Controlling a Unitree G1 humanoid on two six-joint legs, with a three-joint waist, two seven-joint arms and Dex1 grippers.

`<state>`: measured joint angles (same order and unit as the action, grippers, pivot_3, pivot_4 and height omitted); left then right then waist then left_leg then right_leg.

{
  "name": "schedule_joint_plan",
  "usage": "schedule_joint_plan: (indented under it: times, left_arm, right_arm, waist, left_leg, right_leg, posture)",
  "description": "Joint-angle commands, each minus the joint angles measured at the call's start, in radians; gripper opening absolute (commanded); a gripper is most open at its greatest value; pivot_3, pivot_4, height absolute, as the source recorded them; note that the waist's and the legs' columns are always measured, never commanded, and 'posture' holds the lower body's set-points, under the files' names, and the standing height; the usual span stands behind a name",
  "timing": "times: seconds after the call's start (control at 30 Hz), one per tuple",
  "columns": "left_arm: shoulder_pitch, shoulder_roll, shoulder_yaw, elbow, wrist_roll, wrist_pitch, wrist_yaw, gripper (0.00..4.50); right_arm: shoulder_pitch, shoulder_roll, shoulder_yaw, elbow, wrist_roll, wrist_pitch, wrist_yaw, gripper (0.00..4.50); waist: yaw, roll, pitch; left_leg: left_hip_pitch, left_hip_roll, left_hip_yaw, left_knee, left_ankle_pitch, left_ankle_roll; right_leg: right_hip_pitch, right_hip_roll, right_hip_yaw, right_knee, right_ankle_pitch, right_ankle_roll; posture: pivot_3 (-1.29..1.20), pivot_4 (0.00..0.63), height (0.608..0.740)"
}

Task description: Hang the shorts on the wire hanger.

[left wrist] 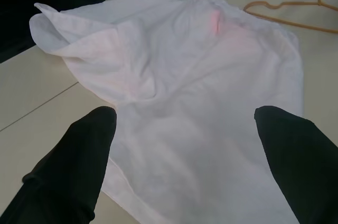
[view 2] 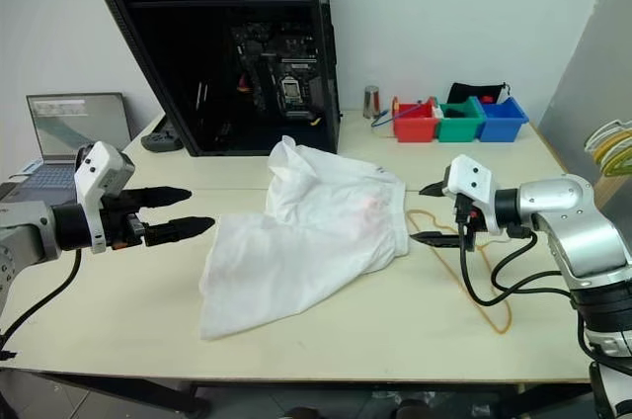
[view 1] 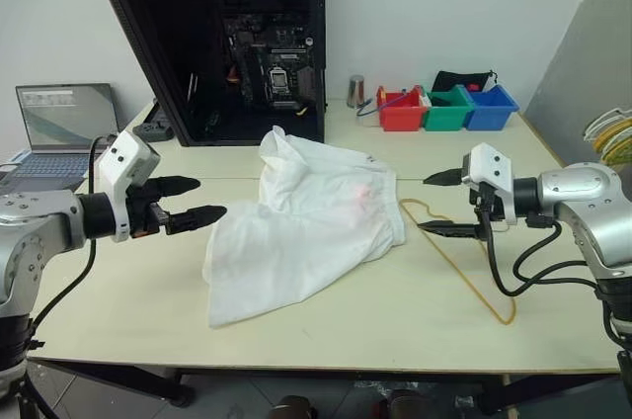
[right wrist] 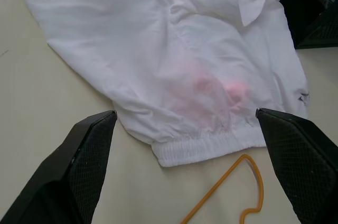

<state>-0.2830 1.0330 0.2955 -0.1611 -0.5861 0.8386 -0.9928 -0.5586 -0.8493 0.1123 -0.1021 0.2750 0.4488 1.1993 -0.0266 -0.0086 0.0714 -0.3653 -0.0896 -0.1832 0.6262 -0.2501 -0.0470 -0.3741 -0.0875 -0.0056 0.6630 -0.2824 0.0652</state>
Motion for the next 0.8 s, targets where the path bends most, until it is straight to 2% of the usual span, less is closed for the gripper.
schedule_joint_plan:
  times: [0.03,0.53,0.67,0.8]
  left_arm:
    - [-0.005,0.013,0.043,-0.033,-0.005,-0.015,0.014,4.50]
    - [0.046,0.009,0.055,-0.086,-0.029,-0.007,0.005,4.50]
    - [0.074,0.002,0.057,-0.128,-0.055,0.017,0.002,4.50]
    - [0.169,-0.012,0.036,-0.237,-0.101,0.045,-0.016,4.50]
  right_arm:
    - [-0.024,0.001,-0.004,-0.004,-0.002,-0.015,0.005,4.47]
    - [-0.012,0.006,0.008,-0.016,0.001,-0.027,0.013,4.47]
    - [-0.014,0.017,0.054,0.015,-0.055,-0.117,0.016,4.47]
    - [-0.030,0.052,0.123,0.088,-0.114,-0.226,0.037,4.47]
  waist:
    - [0.000,0.000,0.000]
    - [0.002,0.000,0.000]
    - [0.001,0.000,0.000]
    - [-0.001,-0.001,-0.001]
  left_leg:
    - [0.000,0.000,0.000,0.000,0.000,0.000]
    - [0.000,0.000,0.000,0.000,0.000,0.000]
    - [0.000,0.000,0.001,0.000,0.000,0.000]
    - [0.000,0.000,0.002,0.000,0.000,0.000]
  right_leg:
    - [0.000,0.000,0.000,0.000,0.000,0.000]
    - [0.000,0.000,0.000,0.000,0.003,-0.004]
    - [0.000,0.000,0.001,0.000,0.003,-0.004]
    - [0.000,0.000,0.001,0.000,0.003,-0.004]
  posture:
    - [0.01,0.000,0.740]
    - [0.03,0.000,0.740]
    - [0.02,0.000,0.740]
    - [0.02,0.000,0.740]
